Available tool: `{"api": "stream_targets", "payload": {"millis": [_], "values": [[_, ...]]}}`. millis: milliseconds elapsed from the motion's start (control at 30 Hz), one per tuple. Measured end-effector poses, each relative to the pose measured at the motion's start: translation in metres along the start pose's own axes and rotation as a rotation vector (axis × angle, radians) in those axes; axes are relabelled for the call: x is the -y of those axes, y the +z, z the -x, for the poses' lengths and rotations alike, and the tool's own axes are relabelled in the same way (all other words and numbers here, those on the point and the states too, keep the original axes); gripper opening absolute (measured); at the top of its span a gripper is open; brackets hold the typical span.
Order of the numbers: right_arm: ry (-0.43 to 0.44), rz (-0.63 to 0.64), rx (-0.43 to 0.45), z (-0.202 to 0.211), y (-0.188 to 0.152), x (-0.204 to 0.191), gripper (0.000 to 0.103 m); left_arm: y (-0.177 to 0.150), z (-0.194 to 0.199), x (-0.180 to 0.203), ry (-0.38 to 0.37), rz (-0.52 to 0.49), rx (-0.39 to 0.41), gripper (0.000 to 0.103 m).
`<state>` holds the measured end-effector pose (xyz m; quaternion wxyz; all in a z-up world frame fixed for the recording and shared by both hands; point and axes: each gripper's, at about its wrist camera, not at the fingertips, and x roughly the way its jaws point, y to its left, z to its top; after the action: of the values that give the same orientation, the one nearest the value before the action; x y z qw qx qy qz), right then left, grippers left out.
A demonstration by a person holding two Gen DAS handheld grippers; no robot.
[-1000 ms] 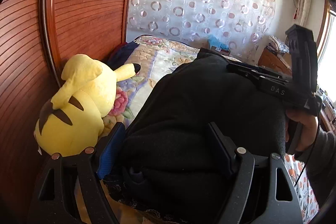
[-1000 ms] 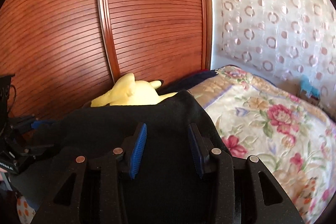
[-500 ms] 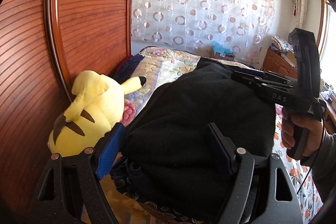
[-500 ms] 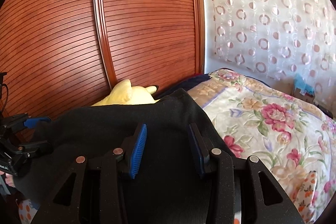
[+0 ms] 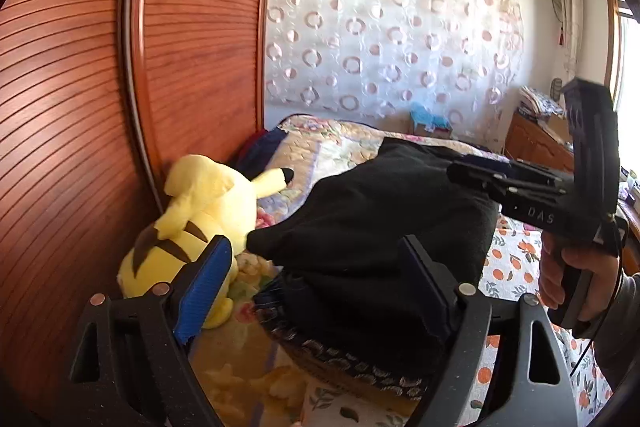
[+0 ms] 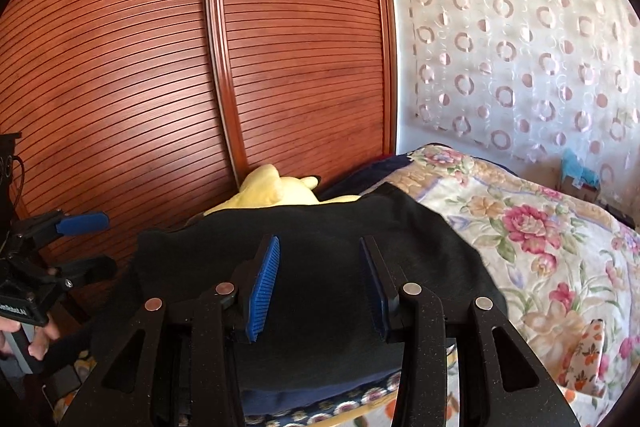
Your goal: Fold small clothes
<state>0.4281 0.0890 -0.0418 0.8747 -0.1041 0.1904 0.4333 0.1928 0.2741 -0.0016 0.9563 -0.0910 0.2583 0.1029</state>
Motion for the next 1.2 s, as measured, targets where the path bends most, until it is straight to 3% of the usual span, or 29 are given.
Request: {"api": "stream_targets", "payload": {"millis": [200,567,867,1200], "values": [[-0.007,0.002,-0.002,0.017,-0.004,-0.012,0.046,-0.009,0.023,-0.004,0.046,-0.026,0.007,0.090],[-0.023,0.007,-0.006,0.069,-0.020,-0.045,0.076,-0.037,0.059,0.006,0.032,-0.057,-0.010,0.090],[-0.050,-0.012,0.013,0.123,-0.040,-0.068,0.084,-0.058,0.080,0.020,-0.023,-0.040,-0.012,0.090],[-0.155,-0.060,0.018,0.214,-0.084,-0.090,0.084,-0.071,0.097,0.077,-0.092,-0.099,-0.001,0.090]]}}
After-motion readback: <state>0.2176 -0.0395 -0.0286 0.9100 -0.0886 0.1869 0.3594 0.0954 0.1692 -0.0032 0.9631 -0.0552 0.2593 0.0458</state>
